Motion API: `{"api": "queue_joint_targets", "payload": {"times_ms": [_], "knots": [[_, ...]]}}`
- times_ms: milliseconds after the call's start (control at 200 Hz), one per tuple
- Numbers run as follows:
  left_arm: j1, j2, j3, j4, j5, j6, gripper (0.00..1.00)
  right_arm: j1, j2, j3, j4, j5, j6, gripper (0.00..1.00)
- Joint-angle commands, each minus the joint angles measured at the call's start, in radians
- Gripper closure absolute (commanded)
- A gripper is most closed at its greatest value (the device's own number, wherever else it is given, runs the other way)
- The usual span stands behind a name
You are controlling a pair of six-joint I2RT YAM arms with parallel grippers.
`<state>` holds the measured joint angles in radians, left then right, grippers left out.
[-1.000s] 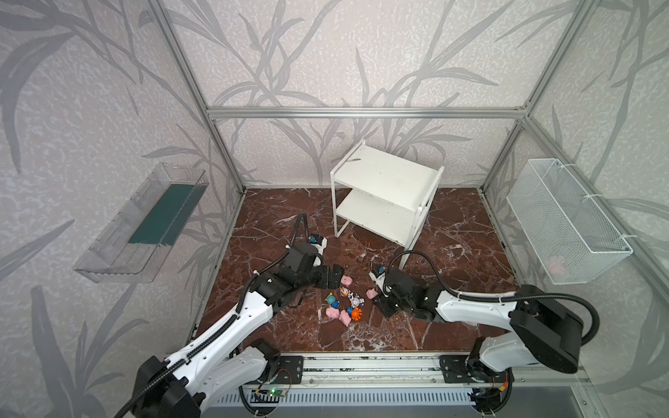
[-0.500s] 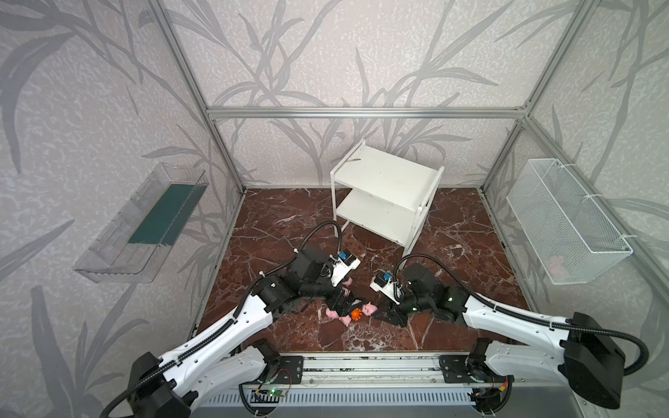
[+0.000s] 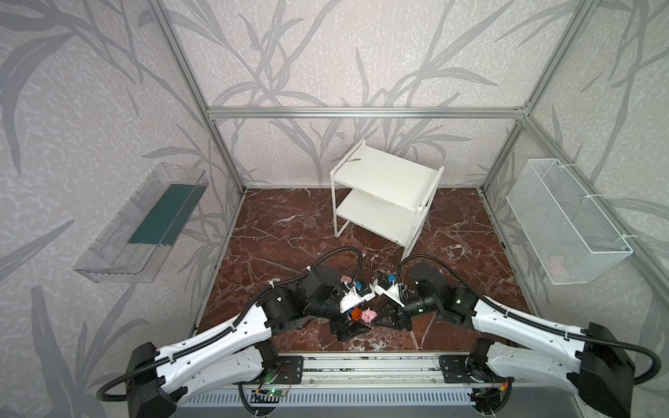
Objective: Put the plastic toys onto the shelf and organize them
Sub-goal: 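Grasp the pink pig with the left gripper while the right gripper releases and withdraws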
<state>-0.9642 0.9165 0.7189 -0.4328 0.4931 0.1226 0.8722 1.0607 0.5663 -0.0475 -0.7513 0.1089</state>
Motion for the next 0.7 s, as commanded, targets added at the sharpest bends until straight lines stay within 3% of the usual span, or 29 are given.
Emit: {"api": "queue_joint_targets", "payload": {"times_ms": [0,180,700], "knots": [[-0.011,-0.018,-0.015,0.008,0.021,0.04,0.15,-0.001,-0.018,-0.011,0.032,-0.053,0.015,0.69],[-0.02,-0.002,-0.013,0.005,0.029,0.045,0.36,-0.002,-0.015,-0.01,0.042,-0.075,0.017,0.7],[-0.03,0.001,-0.001,-0.005,-0.047,0.057,0.64,-0.001,-0.02,-0.006,0.031,-0.059,0.011,0.67]]}}
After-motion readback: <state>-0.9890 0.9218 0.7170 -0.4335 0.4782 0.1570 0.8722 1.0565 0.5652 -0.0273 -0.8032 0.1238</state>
